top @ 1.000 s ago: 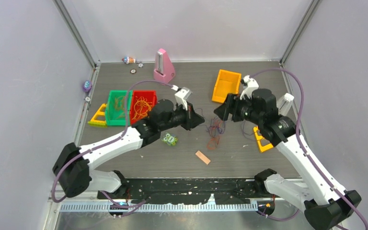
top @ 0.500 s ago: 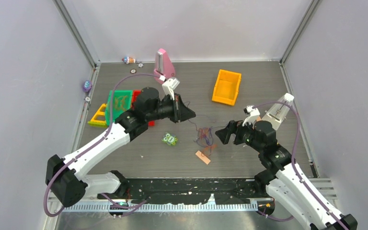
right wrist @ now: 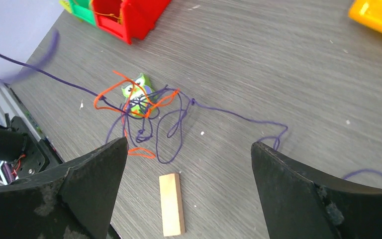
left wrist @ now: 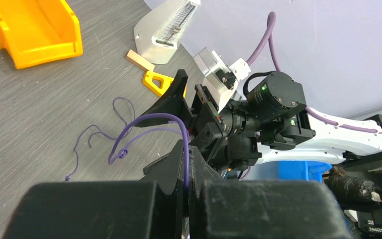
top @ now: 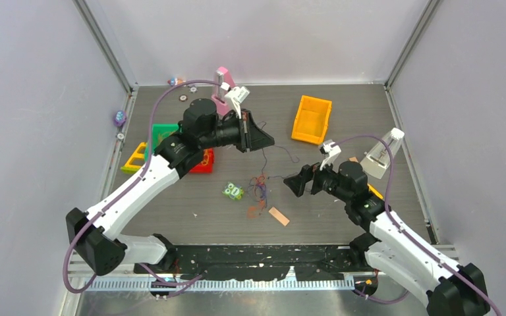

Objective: Untangle the cables
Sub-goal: Untie the cable.

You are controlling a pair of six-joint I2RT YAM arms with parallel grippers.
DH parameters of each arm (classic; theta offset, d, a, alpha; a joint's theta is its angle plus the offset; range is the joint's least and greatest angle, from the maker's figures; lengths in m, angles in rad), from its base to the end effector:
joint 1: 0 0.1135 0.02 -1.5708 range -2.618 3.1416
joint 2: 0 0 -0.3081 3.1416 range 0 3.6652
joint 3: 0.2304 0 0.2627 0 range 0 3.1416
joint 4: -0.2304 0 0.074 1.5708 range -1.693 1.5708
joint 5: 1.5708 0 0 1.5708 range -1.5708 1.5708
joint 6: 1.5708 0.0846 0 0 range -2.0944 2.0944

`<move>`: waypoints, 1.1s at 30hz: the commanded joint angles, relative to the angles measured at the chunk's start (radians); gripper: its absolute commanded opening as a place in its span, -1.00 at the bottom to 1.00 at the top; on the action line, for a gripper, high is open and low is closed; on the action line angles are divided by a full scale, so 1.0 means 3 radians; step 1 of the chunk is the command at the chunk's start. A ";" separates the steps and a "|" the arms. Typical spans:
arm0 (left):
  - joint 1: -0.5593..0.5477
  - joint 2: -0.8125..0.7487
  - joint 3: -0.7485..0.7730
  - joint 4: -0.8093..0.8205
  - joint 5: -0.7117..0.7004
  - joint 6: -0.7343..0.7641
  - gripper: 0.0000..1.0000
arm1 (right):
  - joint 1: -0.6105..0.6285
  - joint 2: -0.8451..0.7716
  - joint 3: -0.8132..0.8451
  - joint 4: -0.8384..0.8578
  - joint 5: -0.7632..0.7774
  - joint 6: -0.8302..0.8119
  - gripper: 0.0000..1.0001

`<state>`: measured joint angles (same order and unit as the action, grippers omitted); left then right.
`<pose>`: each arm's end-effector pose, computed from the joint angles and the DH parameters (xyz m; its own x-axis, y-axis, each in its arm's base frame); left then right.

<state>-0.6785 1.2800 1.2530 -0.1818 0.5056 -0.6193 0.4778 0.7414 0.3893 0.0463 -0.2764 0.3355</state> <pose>0.2341 -0.2414 0.4310 -0.6643 -0.1168 -0.7383 0.6538 0.3880 -0.6496 0.1685 0.1132 0.2429 -0.4742 0.1112 -0.8734 -0.5479 0.7393 0.3915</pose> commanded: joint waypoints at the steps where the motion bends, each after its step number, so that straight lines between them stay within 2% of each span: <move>1: 0.0019 0.0054 0.0270 -0.0063 0.0195 -0.0018 -1.00 | 0.0213 0.0199 0.0233 0.0626 -0.0139 -0.0342 1.00; 5: 0.0021 0.0069 0.0392 -0.0113 0.0227 -0.0022 -1.00 | 0.0660 0.0548 0.0448 0.0792 0.0018 -0.0540 0.95; 10: 0.0022 0.0098 0.0569 -0.0168 0.0234 -0.0057 -1.00 | 0.0948 0.1057 0.0575 0.1128 0.0252 -0.0565 0.91; 14: 0.0058 0.0117 0.0792 -0.0231 0.0258 -0.0095 -1.00 | 0.1027 0.1533 0.0642 0.1309 0.0421 -0.0483 0.71; 18: 0.0421 -0.0033 0.1006 -0.0179 0.0128 -0.0222 -1.00 | 0.1045 0.1817 0.0430 0.1644 0.0429 -0.0186 0.37; 21: 0.0765 -0.0060 0.1278 -0.0322 0.0068 -0.0233 -1.00 | 0.1046 0.1783 0.0128 0.1745 0.0548 0.0039 0.04; 24: 0.1080 -0.0067 0.1455 -0.0520 0.0073 -0.0174 -1.00 | 0.1043 0.1615 0.0002 0.1578 0.0662 0.0123 -0.11; 27: 0.1381 -0.0180 0.1345 -0.0583 0.0010 -0.0150 -1.00 | 0.1044 0.1305 0.0013 0.1258 0.0823 0.0065 -0.35; 30: 0.1666 -0.0292 0.1158 -0.0638 -0.0089 -0.0138 -1.00 | 0.1041 0.1021 0.0060 0.0844 0.1061 -0.0006 -0.80; 33: 0.1868 -0.0413 0.0916 -0.0589 -0.0121 -0.0157 -1.00 | 0.1024 0.0702 0.0135 0.0466 0.1498 -0.0013 -0.88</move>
<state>-0.1818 1.2003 1.5967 -0.3470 0.4923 -0.6724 0.7845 1.0538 0.3801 0.3252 -0.0097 0.3389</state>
